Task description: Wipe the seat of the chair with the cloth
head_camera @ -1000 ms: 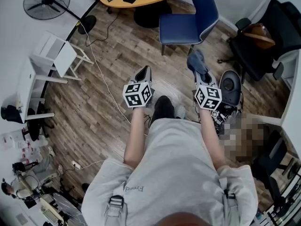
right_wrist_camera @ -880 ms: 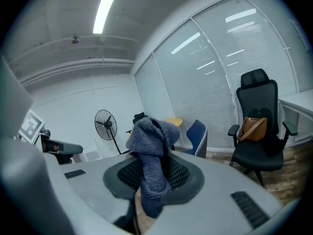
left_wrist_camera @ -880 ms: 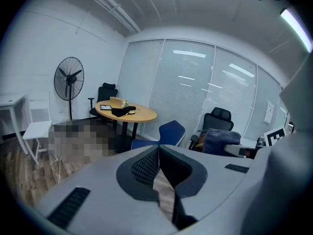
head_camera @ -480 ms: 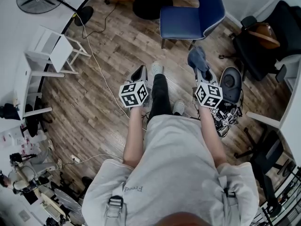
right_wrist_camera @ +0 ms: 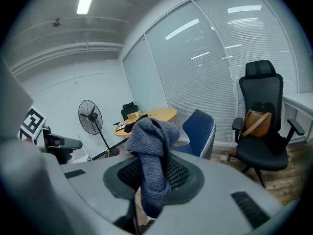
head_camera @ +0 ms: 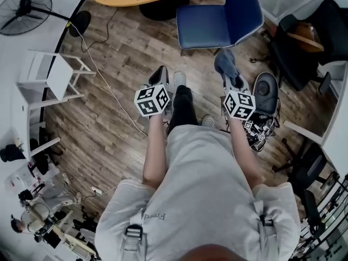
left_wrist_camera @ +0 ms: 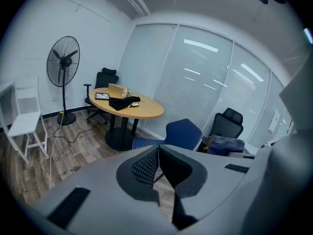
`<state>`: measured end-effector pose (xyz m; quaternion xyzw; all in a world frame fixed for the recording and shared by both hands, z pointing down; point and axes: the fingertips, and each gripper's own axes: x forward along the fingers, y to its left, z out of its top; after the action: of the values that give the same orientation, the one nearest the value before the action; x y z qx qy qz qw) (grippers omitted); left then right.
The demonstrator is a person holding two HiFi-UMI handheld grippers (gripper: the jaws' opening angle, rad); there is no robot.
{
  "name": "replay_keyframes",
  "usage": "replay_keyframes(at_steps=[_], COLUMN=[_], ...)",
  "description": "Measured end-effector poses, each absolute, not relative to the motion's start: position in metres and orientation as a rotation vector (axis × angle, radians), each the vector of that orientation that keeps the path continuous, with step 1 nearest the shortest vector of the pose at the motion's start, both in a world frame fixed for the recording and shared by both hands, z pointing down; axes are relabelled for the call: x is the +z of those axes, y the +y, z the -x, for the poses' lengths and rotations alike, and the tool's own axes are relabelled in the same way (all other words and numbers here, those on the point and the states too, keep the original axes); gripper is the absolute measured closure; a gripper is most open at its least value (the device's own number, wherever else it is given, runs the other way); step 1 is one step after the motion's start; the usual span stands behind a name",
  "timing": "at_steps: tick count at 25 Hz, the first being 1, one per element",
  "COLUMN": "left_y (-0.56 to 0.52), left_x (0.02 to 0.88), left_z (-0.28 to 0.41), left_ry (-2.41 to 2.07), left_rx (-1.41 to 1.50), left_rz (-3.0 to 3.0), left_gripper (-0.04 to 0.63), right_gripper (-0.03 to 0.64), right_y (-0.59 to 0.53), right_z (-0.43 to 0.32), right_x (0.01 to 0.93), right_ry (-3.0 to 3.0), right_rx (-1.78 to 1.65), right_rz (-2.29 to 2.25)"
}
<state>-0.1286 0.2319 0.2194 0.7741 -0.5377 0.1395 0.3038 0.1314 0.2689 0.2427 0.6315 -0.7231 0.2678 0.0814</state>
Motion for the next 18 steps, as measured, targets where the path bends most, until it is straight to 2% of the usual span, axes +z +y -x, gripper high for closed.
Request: replay_keyframes(at_steps=[10, 18], left_y=[0.073, 0.001], left_x=[0.220, 0.248], left_z=[0.154, 0.170], left_ry=[-1.342, -1.237], left_rx=[0.377, 0.418], left_rz=[-2.060, -2.050], left_gripper=[0.568, 0.568], right_gripper=[0.532, 0.532], right_y=[0.144, 0.073], right_z=[-0.106, -0.094], right_x=[0.243, 0.252], right_ry=[-2.054, -1.947], right_rx=[0.836, 0.896], right_rz=[-1.946, -1.996])
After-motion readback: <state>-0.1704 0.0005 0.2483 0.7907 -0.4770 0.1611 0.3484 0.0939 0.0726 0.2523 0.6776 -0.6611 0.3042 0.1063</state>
